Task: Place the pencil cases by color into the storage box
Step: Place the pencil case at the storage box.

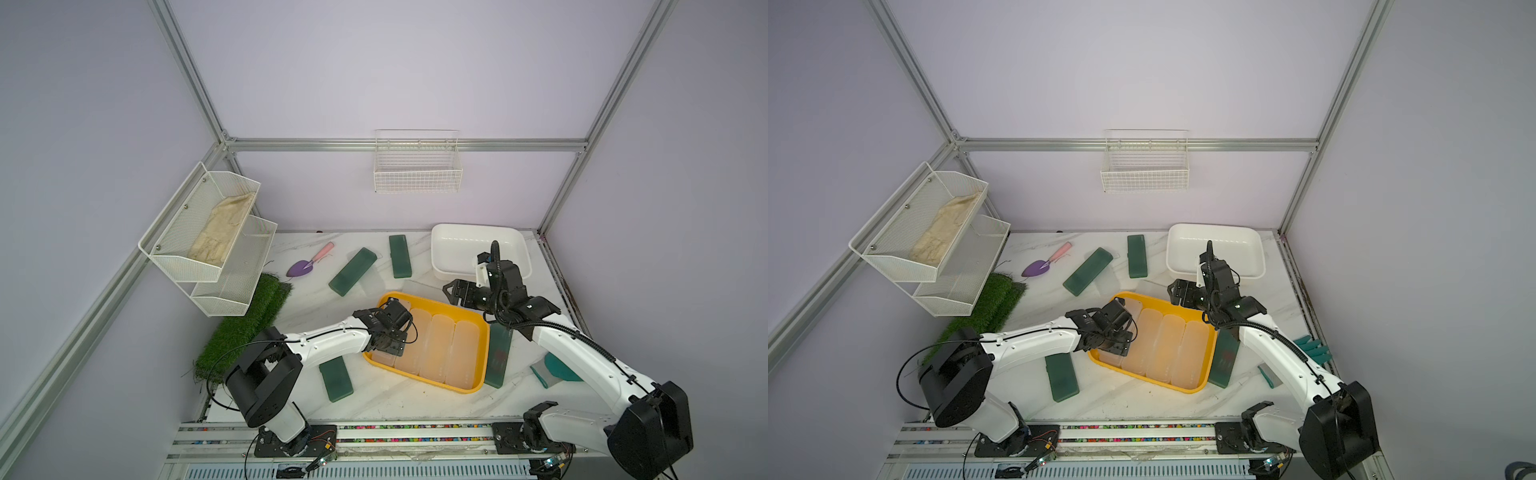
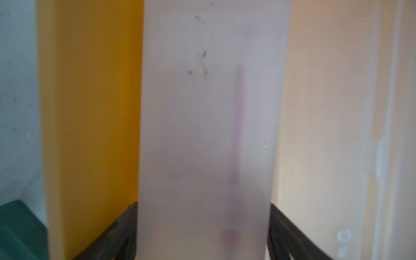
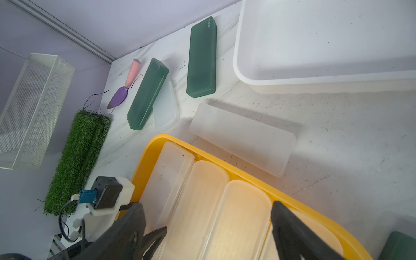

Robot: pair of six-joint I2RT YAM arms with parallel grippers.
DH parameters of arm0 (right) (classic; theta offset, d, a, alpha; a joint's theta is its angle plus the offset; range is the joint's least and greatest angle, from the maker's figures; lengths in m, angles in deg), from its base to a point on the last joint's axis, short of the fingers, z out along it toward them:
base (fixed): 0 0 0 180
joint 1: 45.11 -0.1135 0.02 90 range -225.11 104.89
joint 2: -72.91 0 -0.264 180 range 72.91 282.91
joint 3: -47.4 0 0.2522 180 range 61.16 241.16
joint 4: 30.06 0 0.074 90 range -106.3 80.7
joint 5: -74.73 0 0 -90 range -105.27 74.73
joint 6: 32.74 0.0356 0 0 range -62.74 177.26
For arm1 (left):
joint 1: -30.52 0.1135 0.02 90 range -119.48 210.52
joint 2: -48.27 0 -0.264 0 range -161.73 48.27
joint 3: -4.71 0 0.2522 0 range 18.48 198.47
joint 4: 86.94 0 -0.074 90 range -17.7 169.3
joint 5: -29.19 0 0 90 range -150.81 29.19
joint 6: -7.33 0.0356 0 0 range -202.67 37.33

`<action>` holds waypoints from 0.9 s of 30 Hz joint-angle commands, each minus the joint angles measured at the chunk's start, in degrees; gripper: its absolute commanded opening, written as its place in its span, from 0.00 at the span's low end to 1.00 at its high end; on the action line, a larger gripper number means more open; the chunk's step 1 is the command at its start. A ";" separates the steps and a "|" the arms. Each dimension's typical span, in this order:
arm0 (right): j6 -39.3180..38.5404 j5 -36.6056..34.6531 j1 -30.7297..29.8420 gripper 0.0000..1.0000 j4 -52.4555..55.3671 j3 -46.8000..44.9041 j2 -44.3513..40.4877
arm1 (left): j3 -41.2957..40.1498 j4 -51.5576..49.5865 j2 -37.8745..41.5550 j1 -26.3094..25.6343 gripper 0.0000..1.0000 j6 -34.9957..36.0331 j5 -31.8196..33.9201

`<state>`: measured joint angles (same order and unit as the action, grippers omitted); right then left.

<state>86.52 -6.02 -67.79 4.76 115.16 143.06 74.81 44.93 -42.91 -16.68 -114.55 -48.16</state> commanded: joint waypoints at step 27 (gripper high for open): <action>-4.36 -8.37 -3.42 0.89 1.12 4.45 2.25 | -10.22 12.41 28.35 13.03 1.00 -3.59 -15.25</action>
<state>83.55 -11.37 -69.30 5.41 116.93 144.07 67.97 52.27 -16.79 -5.35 -116.27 -58.65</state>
